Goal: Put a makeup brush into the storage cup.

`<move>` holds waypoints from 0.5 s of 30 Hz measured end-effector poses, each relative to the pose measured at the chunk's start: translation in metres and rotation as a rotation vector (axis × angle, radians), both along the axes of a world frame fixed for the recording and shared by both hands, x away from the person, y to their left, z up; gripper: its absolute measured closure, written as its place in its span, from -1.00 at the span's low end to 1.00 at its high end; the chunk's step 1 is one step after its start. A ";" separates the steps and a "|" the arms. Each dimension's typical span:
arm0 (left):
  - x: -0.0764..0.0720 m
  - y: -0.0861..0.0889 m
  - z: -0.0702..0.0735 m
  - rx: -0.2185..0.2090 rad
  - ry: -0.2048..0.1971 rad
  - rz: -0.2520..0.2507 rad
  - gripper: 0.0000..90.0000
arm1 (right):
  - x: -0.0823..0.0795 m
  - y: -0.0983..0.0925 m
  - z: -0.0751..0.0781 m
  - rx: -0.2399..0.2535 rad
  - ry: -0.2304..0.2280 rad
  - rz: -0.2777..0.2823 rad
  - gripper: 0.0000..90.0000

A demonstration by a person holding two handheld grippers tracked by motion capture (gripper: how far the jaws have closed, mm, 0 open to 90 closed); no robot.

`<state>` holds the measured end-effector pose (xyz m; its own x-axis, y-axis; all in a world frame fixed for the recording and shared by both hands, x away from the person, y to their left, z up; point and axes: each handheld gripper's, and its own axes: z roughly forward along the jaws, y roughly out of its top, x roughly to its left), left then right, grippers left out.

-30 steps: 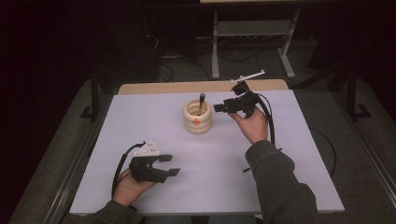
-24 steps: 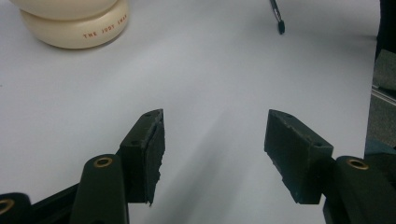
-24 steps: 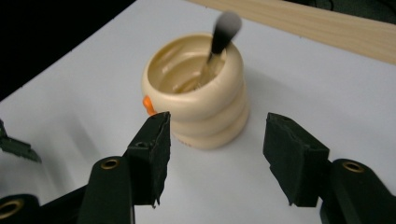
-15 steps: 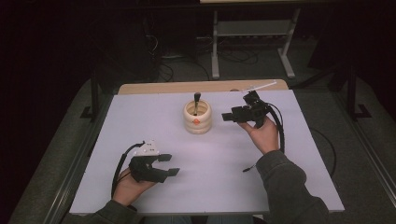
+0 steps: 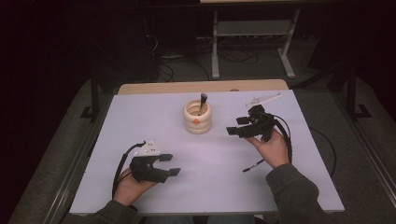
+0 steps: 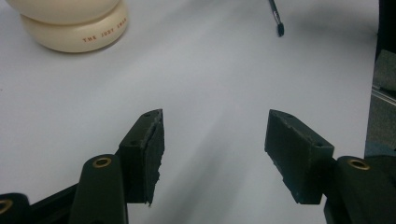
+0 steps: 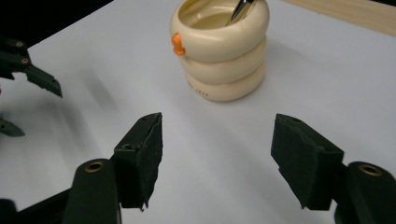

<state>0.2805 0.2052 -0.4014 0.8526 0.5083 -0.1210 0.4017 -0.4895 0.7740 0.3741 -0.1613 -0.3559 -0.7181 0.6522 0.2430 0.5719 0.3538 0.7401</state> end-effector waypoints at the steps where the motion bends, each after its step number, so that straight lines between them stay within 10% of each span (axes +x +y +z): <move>1: 0.000 -0.001 0.000 0.000 -0.002 -0.004 -0.17 | -0.003 -0.002 -0.001 -0.001 -0.003 0.003 -0.29; 15: -0.003 -0.007 -0.001 0.027 -0.010 -0.028 -0.18 | -0.050 -0.035 -0.016 0.064 -0.022 0.019 -0.35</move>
<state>0.2771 0.1982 -0.4021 0.8678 0.4871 -0.0987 0.3795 -0.5213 0.7643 0.3239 -0.1964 -0.3720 -0.7361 0.6219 0.2672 0.5484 0.3165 0.7740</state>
